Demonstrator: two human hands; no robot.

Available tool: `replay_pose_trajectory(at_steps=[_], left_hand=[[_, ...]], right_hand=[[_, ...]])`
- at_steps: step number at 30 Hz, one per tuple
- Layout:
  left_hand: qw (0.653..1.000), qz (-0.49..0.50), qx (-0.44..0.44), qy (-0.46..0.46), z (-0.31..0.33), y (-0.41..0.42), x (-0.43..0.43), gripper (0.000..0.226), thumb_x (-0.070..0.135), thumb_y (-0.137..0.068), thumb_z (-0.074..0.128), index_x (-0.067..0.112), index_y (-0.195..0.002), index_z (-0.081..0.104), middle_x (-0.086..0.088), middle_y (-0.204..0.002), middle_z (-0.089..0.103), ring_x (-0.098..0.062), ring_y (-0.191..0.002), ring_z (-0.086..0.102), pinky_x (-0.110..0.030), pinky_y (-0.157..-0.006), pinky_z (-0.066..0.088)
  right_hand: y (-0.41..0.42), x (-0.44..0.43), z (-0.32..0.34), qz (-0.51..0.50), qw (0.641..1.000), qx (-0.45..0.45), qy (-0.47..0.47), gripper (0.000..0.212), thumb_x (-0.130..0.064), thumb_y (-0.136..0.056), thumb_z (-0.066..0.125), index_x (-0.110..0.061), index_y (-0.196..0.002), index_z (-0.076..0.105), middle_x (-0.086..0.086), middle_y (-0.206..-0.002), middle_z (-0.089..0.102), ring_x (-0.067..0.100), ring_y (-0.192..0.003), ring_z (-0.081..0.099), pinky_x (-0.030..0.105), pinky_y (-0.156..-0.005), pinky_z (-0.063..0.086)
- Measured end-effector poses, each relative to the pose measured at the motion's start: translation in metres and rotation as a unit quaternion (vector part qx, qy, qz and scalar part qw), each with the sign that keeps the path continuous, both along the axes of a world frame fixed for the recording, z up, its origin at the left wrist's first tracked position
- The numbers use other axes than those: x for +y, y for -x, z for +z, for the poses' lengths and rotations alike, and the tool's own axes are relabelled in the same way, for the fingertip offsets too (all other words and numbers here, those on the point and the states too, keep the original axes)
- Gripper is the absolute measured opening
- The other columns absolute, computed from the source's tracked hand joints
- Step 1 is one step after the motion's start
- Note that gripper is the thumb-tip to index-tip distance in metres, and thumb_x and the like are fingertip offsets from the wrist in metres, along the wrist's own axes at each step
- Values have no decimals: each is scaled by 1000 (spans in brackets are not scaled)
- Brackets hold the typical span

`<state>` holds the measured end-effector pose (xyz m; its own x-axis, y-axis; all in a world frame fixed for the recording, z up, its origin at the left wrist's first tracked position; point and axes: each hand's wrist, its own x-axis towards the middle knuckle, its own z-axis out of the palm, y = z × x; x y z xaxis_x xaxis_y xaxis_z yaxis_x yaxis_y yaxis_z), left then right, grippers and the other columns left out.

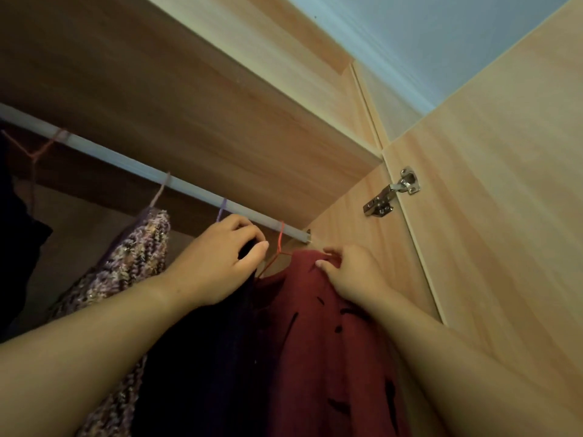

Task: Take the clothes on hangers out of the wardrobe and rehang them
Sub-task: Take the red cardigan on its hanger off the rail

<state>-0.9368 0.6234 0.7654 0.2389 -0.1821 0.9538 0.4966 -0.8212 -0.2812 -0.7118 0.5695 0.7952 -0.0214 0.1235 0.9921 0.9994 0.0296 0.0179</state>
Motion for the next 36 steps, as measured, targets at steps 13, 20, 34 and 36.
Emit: replay_pose_trajectory(at_steps=[13,20,34,36], left_hand=[[992,-104,-67,20,-17,14,8,18,26,-91,52,24,-107,61,16,-110,45,7,-100,41,-6,-80,34],[992,-111,-62,25,-21,16,12,17,27,-91,50,25,-104,60,17,-112,45,4,-103,44,-10,-84,34],[991,-122,-41,36,-22,23,17,21,40,-89,42,33,-103,57,30,-106,43,14,-103,43,-5,-82,34],[992,-116,-37,33,-22,24,17,21,39,-90,42,32,-103,57,32,-105,42,16,-104,41,-3,-80,34]], right_hand=[[-14,24,-6,36,996,70,-33,23,-31,-80,70,-14,-96,70,4,-97,71,20,-94,63,27,-79,46],[8,38,15,-70,996,36,31,29,-37,-87,60,-19,-109,62,4,-107,66,24,-102,59,29,-77,44],[15,46,34,-95,991,89,15,16,-29,-89,58,-18,-98,67,4,-99,66,25,-97,61,27,-72,44],[13,44,38,-81,990,118,-11,13,-25,-90,56,-21,-95,67,5,-98,67,25,-97,61,25,-70,40]])
